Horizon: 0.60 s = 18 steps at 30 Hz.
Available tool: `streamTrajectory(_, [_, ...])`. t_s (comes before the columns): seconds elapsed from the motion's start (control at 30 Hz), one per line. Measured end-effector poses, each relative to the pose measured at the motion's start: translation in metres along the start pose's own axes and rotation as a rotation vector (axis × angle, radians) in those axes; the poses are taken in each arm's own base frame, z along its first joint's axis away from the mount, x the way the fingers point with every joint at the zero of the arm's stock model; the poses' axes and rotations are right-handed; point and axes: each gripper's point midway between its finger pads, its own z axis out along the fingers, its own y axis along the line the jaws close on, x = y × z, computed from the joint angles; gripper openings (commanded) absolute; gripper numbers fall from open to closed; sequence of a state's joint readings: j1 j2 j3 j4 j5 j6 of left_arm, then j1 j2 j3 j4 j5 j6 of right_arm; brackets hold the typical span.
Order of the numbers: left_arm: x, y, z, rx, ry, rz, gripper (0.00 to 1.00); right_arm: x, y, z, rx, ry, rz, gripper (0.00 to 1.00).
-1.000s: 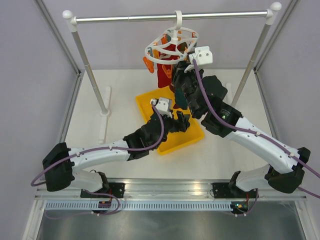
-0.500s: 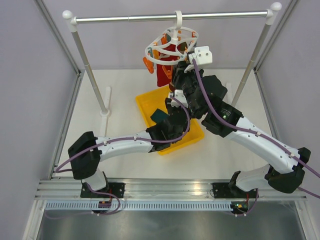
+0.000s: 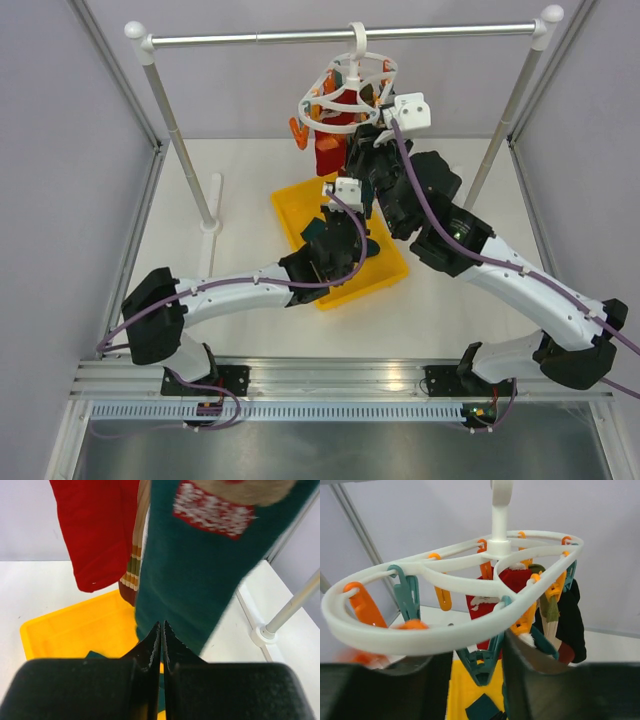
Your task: Remove the socks clipped to the hanger
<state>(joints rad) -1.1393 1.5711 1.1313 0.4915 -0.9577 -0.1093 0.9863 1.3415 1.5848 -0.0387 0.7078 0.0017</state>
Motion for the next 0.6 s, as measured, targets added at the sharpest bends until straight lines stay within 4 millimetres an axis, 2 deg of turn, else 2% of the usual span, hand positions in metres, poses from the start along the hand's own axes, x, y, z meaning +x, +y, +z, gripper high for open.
streamTrajectory(0.13, [-0.004, 0.001, -0.004, 0.026, -0.006, -0.008, 0.02, -0.011, -0.006, -0.011, -0.017, -0.014, 0.03, 0.65])
streamTrajectory(0.37, [0.004, 0.0, -0.007, 0.051, 0.007, 0.006, 0.02, -0.028, -0.024, -0.034, -0.023, -0.038, 0.07, 0.68])
streamTrajectory(0.4, [0.006, 0.0, -0.007, 0.058, 0.01, 0.008, 0.05, -0.03, -0.025, -0.036, -0.023, -0.041, 0.072, 0.68])
streamTrajectory(0.43, [0.007, -0.001, -0.008, 0.07, 0.014, 0.011, 0.21, -0.031, -0.026, -0.036, -0.023, -0.044, 0.075, 0.68])
streamTrajectory(0.53, [0.01, -0.006, -0.011, 0.112, 0.021, 0.006, 0.44, -0.029, -0.025, -0.036, -0.023, -0.036, 0.068, 0.68])
streamTrajectory(0.6, [0.011, -0.008, -0.014, 0.141, 0.025, -0.001, 0.54, -0.025, -0.023, -0.033, -0.023, -0.022, 0.055, 0.68])
